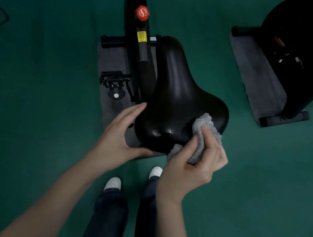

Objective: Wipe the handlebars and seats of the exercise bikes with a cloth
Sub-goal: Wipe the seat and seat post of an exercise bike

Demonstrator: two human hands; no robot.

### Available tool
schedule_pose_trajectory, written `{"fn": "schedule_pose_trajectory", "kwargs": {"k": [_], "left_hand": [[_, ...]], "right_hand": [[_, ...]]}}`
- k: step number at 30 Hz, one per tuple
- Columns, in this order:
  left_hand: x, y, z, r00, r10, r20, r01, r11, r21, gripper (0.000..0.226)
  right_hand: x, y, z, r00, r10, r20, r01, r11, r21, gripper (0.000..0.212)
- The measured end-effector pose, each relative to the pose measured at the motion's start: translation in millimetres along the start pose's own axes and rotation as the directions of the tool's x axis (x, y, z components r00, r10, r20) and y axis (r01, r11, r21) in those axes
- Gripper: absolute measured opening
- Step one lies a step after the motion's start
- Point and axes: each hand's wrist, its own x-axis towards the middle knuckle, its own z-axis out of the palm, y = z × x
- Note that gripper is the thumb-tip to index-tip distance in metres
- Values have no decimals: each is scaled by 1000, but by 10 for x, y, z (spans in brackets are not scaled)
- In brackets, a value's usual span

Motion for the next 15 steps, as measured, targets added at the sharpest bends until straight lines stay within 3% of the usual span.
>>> {"fn": "schedule_pose_trajectory", "kwargs": {"k": [8,12,15], "left_hand": [[60,-233,-33,994,100,-49,-103,993,-61,87],[90,-233,-47,993,88,-84,-96,991,-88,61],[104,-212,-81,996,84,-45,-87,993,-82,71]], "right_hand": [[-329,-389,324,989,-138,50,145,974,-174,15],[-342,-531,470,954,-222,201,276,912,-304,17],[-265,-423,316,907,-297,299,384,873,-300,21]]}}
